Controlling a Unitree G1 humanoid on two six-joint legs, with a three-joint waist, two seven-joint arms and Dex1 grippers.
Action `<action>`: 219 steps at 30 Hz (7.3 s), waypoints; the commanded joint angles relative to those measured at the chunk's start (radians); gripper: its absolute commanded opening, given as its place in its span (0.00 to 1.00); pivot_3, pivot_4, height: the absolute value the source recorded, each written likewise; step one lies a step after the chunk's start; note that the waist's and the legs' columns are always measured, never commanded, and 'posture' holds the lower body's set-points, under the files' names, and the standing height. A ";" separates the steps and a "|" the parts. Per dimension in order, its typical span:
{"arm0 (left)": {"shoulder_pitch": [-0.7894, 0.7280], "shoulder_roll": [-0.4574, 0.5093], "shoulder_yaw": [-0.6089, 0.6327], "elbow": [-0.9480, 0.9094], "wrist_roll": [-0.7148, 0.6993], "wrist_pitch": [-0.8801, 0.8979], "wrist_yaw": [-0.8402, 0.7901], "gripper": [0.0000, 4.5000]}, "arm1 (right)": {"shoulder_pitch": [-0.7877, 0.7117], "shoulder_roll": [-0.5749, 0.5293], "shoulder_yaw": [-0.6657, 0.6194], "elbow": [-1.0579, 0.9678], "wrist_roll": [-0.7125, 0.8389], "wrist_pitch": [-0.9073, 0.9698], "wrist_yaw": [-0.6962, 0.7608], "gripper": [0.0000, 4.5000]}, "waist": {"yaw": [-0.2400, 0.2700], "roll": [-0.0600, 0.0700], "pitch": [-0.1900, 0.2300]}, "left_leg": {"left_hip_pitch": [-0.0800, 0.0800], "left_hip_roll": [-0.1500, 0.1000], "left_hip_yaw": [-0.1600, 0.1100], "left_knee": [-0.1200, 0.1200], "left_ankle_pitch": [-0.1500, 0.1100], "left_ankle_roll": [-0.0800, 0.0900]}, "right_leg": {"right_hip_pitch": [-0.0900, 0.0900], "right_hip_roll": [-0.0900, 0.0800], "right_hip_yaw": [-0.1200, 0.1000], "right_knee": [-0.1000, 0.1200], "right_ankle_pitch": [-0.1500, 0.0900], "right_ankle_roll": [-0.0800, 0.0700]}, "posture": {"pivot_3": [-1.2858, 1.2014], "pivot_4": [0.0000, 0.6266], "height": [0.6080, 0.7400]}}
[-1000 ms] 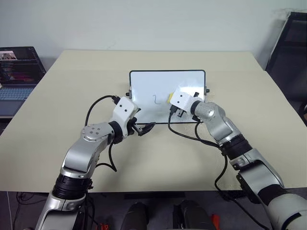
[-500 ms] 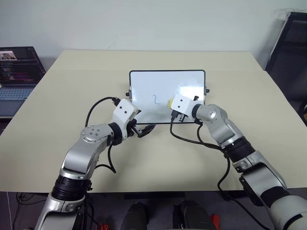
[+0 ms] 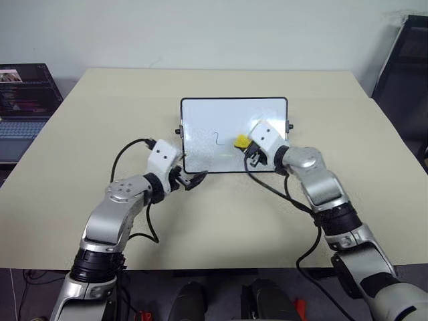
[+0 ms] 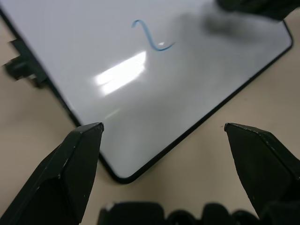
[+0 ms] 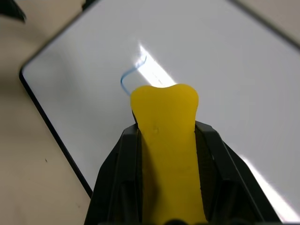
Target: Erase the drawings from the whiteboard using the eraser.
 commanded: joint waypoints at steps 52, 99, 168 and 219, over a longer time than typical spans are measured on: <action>-0.032 0.007 -0.023 -0.008 0.036 -0.106 -0.017 1.00 | -0.347 0.065 0.248 0.457 -0.160 -0.240 -0.091 0.25 | 0.018 0.000 0.000 | -0.002 0.000 0.002 -0.005 0.000 0.000 | -0.003 -0.001 -0.002 -0.005 0.000 0.000 | 0.52 0.24 1.00; -0.028 -0.002 -0.043 -0.062 0.025 -0.053 -0.019 1.00 | -0.343 0.065 0.293 0.593 -0.300 -0.370 0.032 0.25 | -0.003 0.000 0.000 | -0.002 -0.001 0.003 0.004 0.000 0.000 | -0.005 0.000 -0.002 0.009 0.000 0.000 | 0.52 0.24 1.00; -0.028 -0.008 -0.052 -0.045 0.010 -0.103 -0.079 1.00 | -0.164 0.028 0.085 0.243 -0.209 -0.189 0.044 0.25 | -0.002 0.000 0.000 | 0.001 -0.001 0.002 0.004 0.000 0.000 | -0.002 0.000 -0.001 0.009 0.000 0.000 | 0.52 0.24 1.00; -0.372 -0.262 -0.354 0.380 0.106 -0.510 -0.499 1.00 | 0.411 0.078 -0.513 -0.307 0.153 0.320 -0.485 0.99 | 0.016 0.000 0.000 | -0.005 0.000 0.004 0.004 0.000 0.001 | -0.005 0.007 0.002 0.003 0.000 0.001 | 0.52 0.24 1.00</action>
